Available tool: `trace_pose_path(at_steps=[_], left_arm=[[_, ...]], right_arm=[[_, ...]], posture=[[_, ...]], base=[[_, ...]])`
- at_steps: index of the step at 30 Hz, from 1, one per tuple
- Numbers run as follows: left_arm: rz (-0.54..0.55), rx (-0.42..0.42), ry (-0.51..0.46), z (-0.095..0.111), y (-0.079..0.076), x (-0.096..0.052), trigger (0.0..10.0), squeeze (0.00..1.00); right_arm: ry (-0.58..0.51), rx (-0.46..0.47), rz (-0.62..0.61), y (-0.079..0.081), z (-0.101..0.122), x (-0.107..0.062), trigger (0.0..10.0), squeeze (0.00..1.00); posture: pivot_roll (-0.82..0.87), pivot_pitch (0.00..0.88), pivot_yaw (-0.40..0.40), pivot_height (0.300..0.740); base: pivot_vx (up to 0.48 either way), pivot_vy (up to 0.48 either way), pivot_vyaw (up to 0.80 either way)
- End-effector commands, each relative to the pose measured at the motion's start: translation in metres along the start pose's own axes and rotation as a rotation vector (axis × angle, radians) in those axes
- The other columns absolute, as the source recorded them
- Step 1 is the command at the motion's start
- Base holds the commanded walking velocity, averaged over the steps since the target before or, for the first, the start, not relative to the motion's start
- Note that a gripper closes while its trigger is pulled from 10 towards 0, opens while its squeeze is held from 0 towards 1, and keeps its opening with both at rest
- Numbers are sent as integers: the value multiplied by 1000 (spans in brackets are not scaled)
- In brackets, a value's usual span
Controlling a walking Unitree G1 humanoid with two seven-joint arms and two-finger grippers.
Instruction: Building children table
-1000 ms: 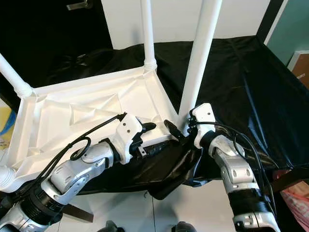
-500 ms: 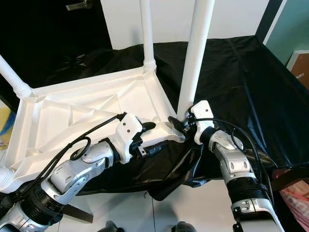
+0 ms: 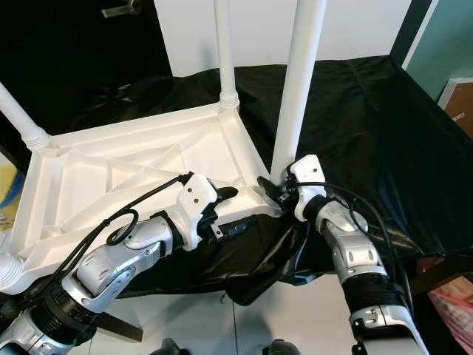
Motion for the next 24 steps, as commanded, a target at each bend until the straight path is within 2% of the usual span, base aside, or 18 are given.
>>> trace_pose_path(at_steps=[1,6,9,24], left_arm=[[-184,8,-37,4,-20,-3,10000,0],[-186,8,-37,4,-20,-4,10000,0],[-191,10,-37,4,-21,-4,10000,0],[-199,13,-37,4,-21,-3,10000,0]], right_arm=[[63,13,-90,-5,-22,-6,10000,0],[45,32,-132,-2,-23,-7,10000,0],[3,95,-243,6,-23,-9,10000,0],[-79,180,-523,16,-19,-13,10000,0]], posture=[[-126,68,47,740],[-128,69,53,740],[-132,69,59,740],[-126,66,57,740]], base=[[0,0,0],[0,0,0],[0,0,0],[0,0,0]])
Point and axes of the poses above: a point about 5 cm out from each wrist's last joint towards the gripper, its own x axis pointing out of the wrist towards the gripper, its own z axis along the axis of the wrist's last joint, y = z × x, the point moved 6 cm from there along x, pointing out of the wrist towards the gripper, and after that the axes turned 13 degrees about x, right-handed, at the moved point
